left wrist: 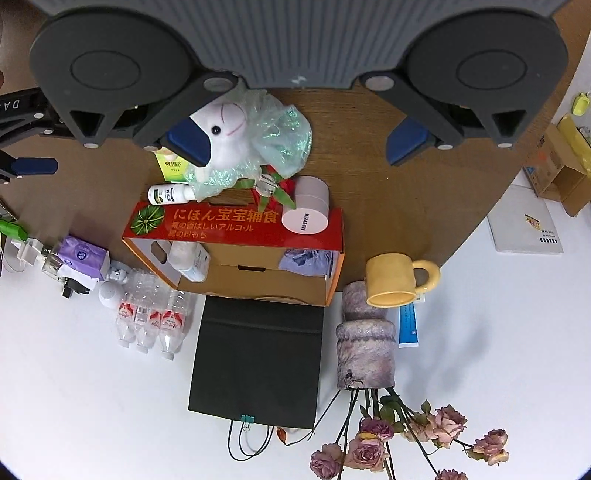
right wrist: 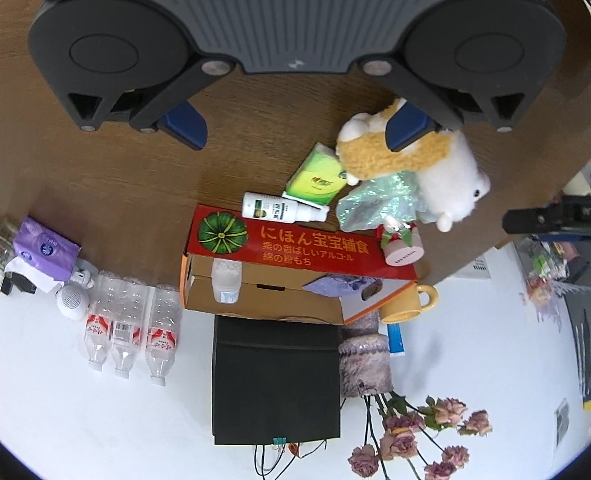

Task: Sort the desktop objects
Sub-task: 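Move both tools back toward the plush alpaca in the green bag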

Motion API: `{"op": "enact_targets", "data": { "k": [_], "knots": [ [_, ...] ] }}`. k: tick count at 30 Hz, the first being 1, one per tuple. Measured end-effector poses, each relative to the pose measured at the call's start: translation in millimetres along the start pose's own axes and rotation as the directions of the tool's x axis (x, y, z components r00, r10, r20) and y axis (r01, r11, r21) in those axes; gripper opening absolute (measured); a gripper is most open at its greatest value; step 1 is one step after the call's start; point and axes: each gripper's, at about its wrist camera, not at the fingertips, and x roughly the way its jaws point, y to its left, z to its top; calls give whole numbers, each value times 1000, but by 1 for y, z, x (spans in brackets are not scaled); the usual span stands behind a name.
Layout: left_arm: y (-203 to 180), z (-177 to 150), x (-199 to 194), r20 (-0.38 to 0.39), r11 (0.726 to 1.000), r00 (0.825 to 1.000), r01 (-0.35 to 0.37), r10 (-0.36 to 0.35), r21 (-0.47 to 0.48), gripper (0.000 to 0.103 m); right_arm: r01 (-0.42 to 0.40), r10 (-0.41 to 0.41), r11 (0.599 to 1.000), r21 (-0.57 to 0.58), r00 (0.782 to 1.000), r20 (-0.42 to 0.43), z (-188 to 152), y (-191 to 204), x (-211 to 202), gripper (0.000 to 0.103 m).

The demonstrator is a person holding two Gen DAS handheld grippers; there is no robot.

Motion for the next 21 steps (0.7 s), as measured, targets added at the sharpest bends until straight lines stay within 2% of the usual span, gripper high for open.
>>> {"op": "enact_targets", "data": {
  "k": [9, 15, 21],
  "knots": [
    [-5, -14, 1, -15, 1000, 1000, 6, -6, 8, 103, 3, -2, 1000, -23, 999, 34, -6, 10, 1, 103],
    [-3, -16, 11, -36, 1000, 999, -3, 3, -7, 103, -40, 41, 998, -48, 999, 23, -9, 21, 9, 103],
    [13, -18, 22, -69, 997, 996, -57, 54, -46, 103, -104, 109, 987, -120, 993, 37, -6, 43, 15, 103]
  ]
}}
